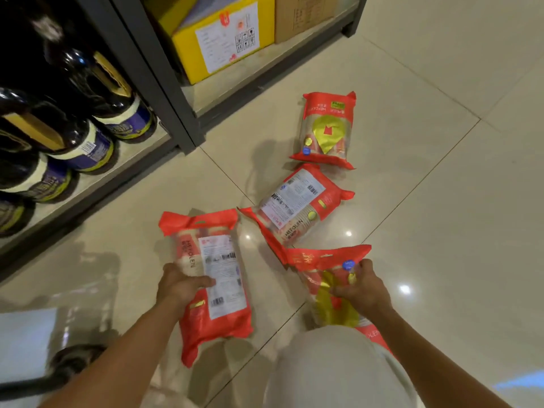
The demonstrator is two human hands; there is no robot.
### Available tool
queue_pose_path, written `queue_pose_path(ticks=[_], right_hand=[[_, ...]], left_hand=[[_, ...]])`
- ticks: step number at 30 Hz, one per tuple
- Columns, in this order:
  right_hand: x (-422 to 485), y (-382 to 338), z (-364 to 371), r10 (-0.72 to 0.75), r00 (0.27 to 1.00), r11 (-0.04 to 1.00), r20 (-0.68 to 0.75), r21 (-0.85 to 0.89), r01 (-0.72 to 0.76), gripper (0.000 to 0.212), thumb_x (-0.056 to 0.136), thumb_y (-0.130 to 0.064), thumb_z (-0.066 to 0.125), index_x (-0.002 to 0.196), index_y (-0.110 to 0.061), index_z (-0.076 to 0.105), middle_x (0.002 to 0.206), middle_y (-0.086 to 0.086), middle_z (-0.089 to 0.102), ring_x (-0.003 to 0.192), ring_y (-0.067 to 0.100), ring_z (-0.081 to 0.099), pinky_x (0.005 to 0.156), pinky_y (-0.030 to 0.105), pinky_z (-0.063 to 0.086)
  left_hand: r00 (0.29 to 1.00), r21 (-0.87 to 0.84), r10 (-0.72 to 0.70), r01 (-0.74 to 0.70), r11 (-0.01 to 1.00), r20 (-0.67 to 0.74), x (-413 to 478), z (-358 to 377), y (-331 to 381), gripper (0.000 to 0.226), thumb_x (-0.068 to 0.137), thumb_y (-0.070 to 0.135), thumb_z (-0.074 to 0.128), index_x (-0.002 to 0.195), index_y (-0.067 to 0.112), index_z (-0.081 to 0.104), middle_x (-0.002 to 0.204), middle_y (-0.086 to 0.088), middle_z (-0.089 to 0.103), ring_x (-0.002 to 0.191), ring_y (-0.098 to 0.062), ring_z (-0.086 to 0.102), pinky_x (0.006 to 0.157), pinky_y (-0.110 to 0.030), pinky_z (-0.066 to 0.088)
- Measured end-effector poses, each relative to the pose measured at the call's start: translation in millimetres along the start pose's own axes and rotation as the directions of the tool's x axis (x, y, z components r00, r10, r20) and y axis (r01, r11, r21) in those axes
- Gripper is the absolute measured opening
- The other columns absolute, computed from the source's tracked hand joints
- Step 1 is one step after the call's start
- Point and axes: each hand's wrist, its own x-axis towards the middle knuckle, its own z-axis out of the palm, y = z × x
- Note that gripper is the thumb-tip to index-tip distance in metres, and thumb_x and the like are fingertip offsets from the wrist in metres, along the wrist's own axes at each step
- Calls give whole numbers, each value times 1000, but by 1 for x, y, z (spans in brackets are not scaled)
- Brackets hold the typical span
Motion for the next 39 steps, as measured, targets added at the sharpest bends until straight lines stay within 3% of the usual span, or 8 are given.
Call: queue_pose_path(ticks=[8, 17, 22, 25, 28, 32, 36, 39], right_hand=[[-198, -164, -202, -176, 944, 908, -278, 325, 265, 72, 68, -29, 92, 122, -26, 44, 104, -16, 63, 97, 21, 65, 88, 41, 53], [-504, -336, -475, -296, 760, 678, -579, 433, 594, 76, 64, -25, 95, 120, -31, 44, 102, -24, 63, 88, -7, 62, 85, 33, 52], [-608, -375, -554, -328, 658, 554, -677, 427, 715, 77, 61, -18, 97, 123, -21, 51, 99, -11, 68, 85, 3, 68, 86, 37, 55], [-637, -386, -575, -370, 616, 488, -696, 418, 766, 76, 63, -13, 95, 125, -15, 52, 91, -13, 64, 76, -6, 63, 77, 32, 52], [-645, -402, -579, -430, 609, 430, -666, 443, 787, 76, 62, -12, 95, 124, -21, 54, 109, -4, 71, 99, 17, 71, 90, 44, 56], [-647, -441, -574, -603, 579, 363, -549, 458, 812, 75, 60, -15, 96, 120, -35, 56, 109, -6, 73, 96, 20, 73, 89, 54, 58], [-660, -483, -556, -754, 532, 319, -385, 492, 810, 81, 57, -27, 97, 123, -43, 53, 111, -12, 73, 98, 18, 72, 92, 54, 57], [-679, -510, -524, -862, 446, 275, -240, 519, 810, 76, 59, -21, 97, 122, -35, 57, 111, -10, 73, 101, 18, 70, 96, 53, 54]], left_hand=[[937, -134, 341, -349, 928, -78, -253, -108, 192, 73, 57, 1, 95, 109, 19, 47, 103, -3, 69, 89, -20, 68, 79, -43, 57], [705, -230, 703, -702, 674, -93, -590, -297, 413, 85, 46, 17, 96, 119, 16, 52, 106, -4, 72, 92, -20, 73, 74, -36, 58], [533, -286, 835, -828, 483, -134, -718, -360, 463, 83, 53, 6, 99, 120, 6, 50, 103, 1, 68, 80, 10, 67, 65, -10, 50], [524, -329, 831, -831, 449, -189, -755, -380, 472, 93, 33, 37, 93, 116, 19, 52, 106, 0, 72, 91, -7, 71, 77, -27, 55], [530, -344, 810, -831, 437, -252, -779, -395, 470, 87, 30, 39, 92, 107, 35, 51, 100, 0, 75, 91, -14, 73, 83, -42, 58], [545, -287, 751, -837, 465, -373, -804, -417, 453, 90, 33, 36, 97, 109, 39, 49, 100, 18, 74, 88, -6, 72, 81, -40, 58], [563, -269, 602, -816, 511, -566, -830, -444, 414, 92, 36, 34, 99, 114, 39, 52, 103, 15, 75, 91, -9, 73, 82, -41, 57], [530, -237, 433, -788, 568, -729, -857, -454, 364, 93, 35, 29, 101, 113, 47, 54, 102, 15, 75, 89, -5, 72, 79, -33, 54]])
